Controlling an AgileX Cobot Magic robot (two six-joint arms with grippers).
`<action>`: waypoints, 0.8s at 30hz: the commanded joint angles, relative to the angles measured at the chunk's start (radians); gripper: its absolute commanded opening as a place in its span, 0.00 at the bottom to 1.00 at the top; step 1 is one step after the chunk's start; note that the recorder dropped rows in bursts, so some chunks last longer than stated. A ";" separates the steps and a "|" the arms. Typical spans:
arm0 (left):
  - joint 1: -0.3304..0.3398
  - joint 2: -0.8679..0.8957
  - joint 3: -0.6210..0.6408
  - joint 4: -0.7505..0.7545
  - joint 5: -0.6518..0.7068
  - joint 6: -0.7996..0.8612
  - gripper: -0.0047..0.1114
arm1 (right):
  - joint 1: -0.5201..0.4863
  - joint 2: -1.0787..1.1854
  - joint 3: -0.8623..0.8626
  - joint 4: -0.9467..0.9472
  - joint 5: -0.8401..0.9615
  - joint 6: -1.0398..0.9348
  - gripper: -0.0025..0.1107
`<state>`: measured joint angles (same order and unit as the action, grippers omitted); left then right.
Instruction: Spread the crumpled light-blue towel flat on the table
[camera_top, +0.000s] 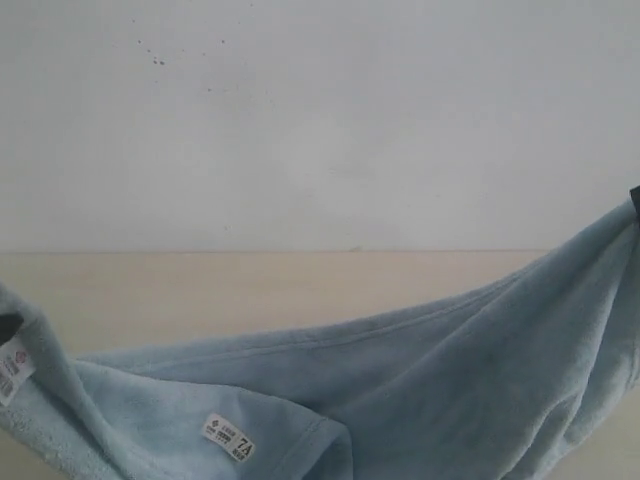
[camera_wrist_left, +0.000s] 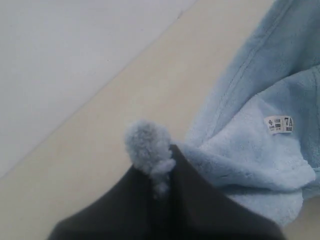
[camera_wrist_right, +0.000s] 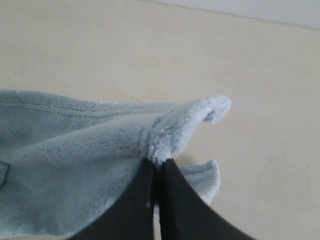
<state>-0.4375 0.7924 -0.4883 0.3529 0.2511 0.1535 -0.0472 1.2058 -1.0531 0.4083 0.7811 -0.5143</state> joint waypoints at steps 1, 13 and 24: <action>-0.003 -0.056 0.012 -0.052 0.057 -0.049 0.10 | -0.004 -0.008 0.034 -0.004 -0.041 -0.001 0.02; -0.003 -0.140 0.012 -0.084 0.131 -0.217 0.65 | -0.004 -0.032 0.033 0.002 -0.039 -0.001 0.02; 0.023 -0.040 0.002 0.279 0.079 -0.429 0.60 | -0.002 -0.048 0.033 0.016 -0.040 -0.001 0.02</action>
<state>-0.4353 0.6982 -0.4813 0.4710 0.3297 -0.1576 -0.0472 1.1660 -1.0225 0.4183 0.7518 -0.5143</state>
